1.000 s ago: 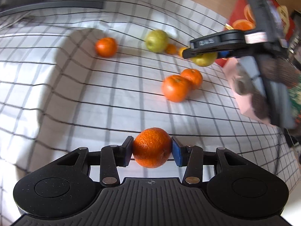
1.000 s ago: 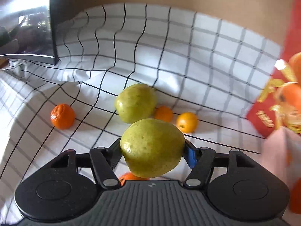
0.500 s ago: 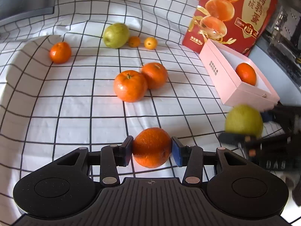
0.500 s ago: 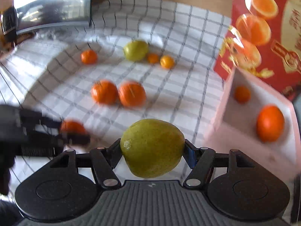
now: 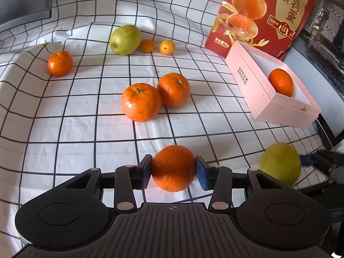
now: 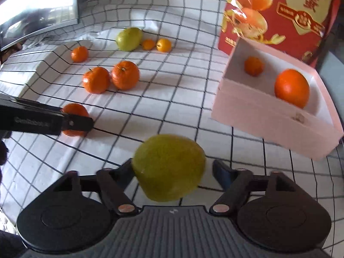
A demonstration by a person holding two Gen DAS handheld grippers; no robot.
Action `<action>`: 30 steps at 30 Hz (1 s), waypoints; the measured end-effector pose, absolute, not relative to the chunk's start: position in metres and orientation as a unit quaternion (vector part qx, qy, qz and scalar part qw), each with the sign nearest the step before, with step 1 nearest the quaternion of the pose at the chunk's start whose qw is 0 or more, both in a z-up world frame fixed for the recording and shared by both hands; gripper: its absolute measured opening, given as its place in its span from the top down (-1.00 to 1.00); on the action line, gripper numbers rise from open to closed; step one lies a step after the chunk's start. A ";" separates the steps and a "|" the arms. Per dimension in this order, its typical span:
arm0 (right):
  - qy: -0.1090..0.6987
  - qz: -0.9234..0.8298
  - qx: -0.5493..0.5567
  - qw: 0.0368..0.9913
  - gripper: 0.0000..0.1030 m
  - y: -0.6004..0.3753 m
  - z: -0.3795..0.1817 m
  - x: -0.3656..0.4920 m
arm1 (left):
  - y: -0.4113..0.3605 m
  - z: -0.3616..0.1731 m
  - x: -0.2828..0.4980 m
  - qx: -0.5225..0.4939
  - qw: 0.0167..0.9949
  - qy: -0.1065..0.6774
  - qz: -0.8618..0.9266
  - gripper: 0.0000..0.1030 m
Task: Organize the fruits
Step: 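Carry the tangerine in the left tool while the right tool carries the pear toward the box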
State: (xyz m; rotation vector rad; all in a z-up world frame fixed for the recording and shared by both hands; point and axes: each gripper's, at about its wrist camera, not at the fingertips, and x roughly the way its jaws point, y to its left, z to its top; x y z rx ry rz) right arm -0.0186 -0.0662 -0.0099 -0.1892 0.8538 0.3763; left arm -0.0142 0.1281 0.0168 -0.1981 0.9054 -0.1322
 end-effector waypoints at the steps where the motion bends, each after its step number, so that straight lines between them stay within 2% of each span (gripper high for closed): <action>1: 0.419 0.185 -0.082 0.885 -0.72 -0.068 -0.013 -0.017 | 0.128 0.017 -0.013 -0.096 0.892 0.438 -0.066 0.06; 4: 0.408 0.181 -0.099 0.889 -0.74 -0.064 -0.015 -0.023 | 0.127 0.017 -0.012 -0.092 0.891 0.440 -0.068 0.06; 9: 0.422 0.184 -0.100 0.882 -1.00 -0.066 -0.017 -0.019 | 0.126 0.017 -0.012 -0.092 0.891 0.440 -0.066 0.06; 20: 0.407 0.161 -0.082 0.895 -1.00 -0.066 -0.020 -0.028 | 0.126 0.017 -0.012 -0.090 0.890 0.442 -0.065 0.06; 24: 0.413 0.165 -0.056 0.894 -0.87 -0.074 -0.013 -0.026 | 0.126 0.017 -0.013 -0.088 0.890 0.443 -0.064 0.06; 30: 0.393 0.194 -0.009 0.899 -0.86 -0.084 0.009 -0.037 | 0.123 0.017 -0.016 -0.081 0.890 0.444 -0.062 0.06</action>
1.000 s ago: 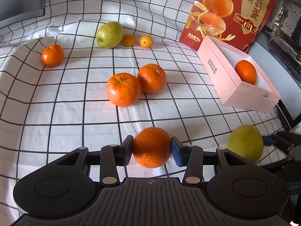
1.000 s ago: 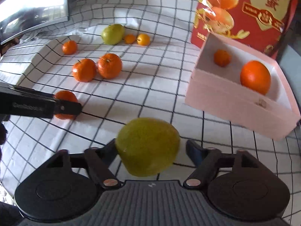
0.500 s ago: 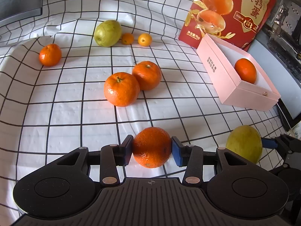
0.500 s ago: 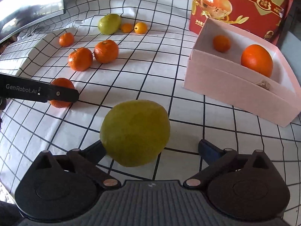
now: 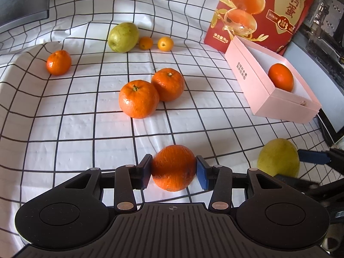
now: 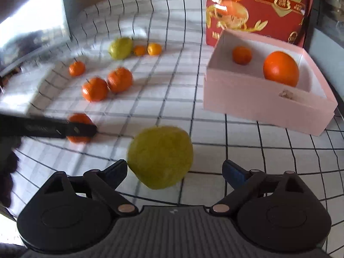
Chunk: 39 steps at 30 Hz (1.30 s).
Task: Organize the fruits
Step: 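Carry the tangerine in the left tool while the right tool carries the pear toward the box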
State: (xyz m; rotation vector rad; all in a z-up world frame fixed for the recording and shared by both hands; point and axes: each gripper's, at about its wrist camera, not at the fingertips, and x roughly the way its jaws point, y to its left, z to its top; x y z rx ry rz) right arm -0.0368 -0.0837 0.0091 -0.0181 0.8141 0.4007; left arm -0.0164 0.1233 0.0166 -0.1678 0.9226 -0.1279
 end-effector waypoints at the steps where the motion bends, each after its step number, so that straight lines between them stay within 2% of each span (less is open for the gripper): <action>1: 0.393 0.203 0.003 0.897 -0.86 -0.083 0.013 -0.037 | 0.123 0.017 -0.017 -0.080 0.890 0.445 -0.062 0.06; 7: 0.391 0.160 0.020 0.906 -0.84 -0.072 0.016 -0.020 | 0.124 0.017 -0.024 -0.084 0.888 0.448 -0.063 0.07; 13: 0.429 0.174 0.023 0.886 -0.68 -0.079 0.000 -0.019 | 0.125 0.017 -0.031 -0.087 0.888 0.448 -0.062 0.06; 16: 0.430 0.198 0.021 0.881 -0.53 -0.082 -0.003 -0.031 | 0.124 0.017 -0.033 -0.085 0.887 0.449 -0.064 0.06; 20: 0.416 0.213 -0.002 0.884 -0.22 -0.079 0.004 -0.046 | 0.122 0.018 -0.035 -0.078 0.886 0.452 -0.069 0.07; 34: 0.401 0.199 -0.020 0.894 -0.21 -0.071 0.005 -0.049 | 0.117 0.014 -0.036 -0.071 0.891 0.440 -0.085 0.03; 39: 0.406 0.194 -0.015 0.893 -0.29 -0.064 0.001 -0.040 | 0.121 0.013 -0.036 -0.080 0.891 0.436 -0.092 0.04</action>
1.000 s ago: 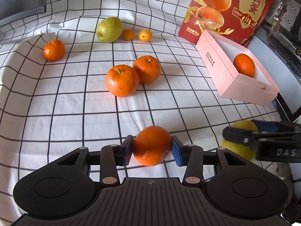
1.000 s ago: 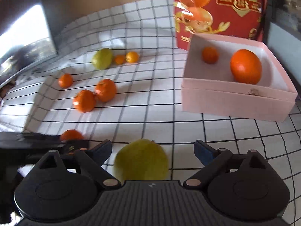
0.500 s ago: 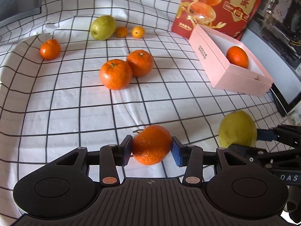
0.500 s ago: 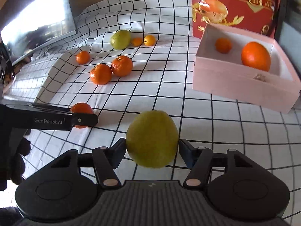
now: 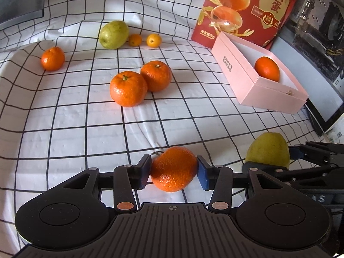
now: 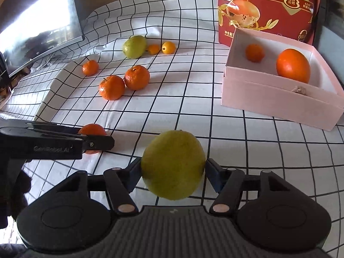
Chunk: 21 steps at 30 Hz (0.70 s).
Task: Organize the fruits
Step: 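Carry the tangerine in the left tool while the right tool carries the pear toward the box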
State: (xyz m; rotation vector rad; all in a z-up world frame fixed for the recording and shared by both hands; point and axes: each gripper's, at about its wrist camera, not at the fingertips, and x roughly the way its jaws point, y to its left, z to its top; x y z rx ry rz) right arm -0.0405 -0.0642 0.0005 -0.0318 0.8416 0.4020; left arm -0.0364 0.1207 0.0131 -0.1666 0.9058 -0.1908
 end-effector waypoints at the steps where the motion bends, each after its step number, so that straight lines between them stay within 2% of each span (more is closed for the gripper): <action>1: 0.406 0.192 -0.014 0.893 -0.29 -0.063 0.000 -0.039 | 0.122 0.013 -0.037 -0.083 0.891 0.436 -0.092 0.04; 21: 0.423 0.175 -0.039 0.888 -0.23 -0.076 -0.002 -0.037 | 0.110 0.015 -0.030 -0.070 0.886 0.454 -0.066 0.05</action>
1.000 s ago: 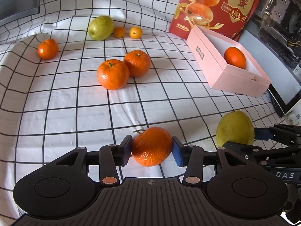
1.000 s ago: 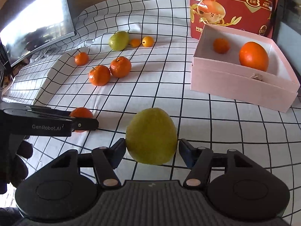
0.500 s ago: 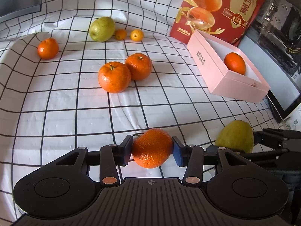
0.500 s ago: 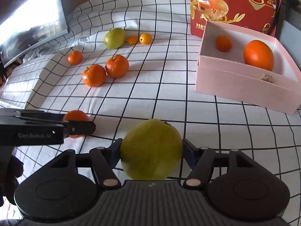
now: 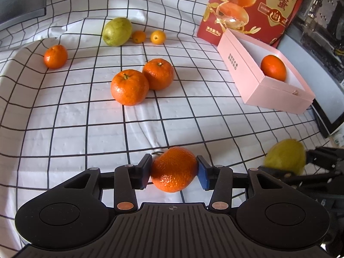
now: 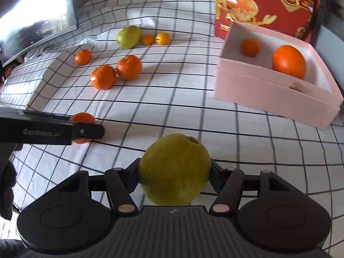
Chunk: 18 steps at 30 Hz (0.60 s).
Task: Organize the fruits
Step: 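Carry the tangerine in the left tool while the right tool carries the pear toward the box, then release the tangerine into the pink box with the left tool while the right tool lowers the pear in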
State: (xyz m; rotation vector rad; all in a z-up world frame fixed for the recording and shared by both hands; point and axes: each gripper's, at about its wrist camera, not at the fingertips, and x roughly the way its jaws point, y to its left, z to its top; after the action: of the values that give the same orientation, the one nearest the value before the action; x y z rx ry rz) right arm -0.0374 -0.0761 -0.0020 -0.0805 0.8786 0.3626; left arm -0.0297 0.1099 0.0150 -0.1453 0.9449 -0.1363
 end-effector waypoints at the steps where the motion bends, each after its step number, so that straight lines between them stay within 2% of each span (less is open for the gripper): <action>1: 0.423 0.168 -0.036 0.890 -0.23 -0.081 -0.002 -0.036 | 0.109 0.015 -0.030 -0.070 0.885 0.456 -0.062 0.05; 12: 0.416 0.105 -0.008 0.903 -0.23 -0.145 0.004 -0.033 | 0.070 0.018 -0.026 -0.077 0.875 0.457 -0.140 0.07; 18: 0.385 0.103 0.015 0.917 -0.23 -0.178 0.042 -0.021 | 0.032 0.056 0.005 -0.076 0.893 0.406 -0.181 0.07</action>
State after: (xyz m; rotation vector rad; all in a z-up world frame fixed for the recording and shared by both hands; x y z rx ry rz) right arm -0.0210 -0.1781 0.0419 0.0299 0.7923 0.2119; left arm 0.0049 0.0320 0.0565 -0.1573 0.8415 -0.3750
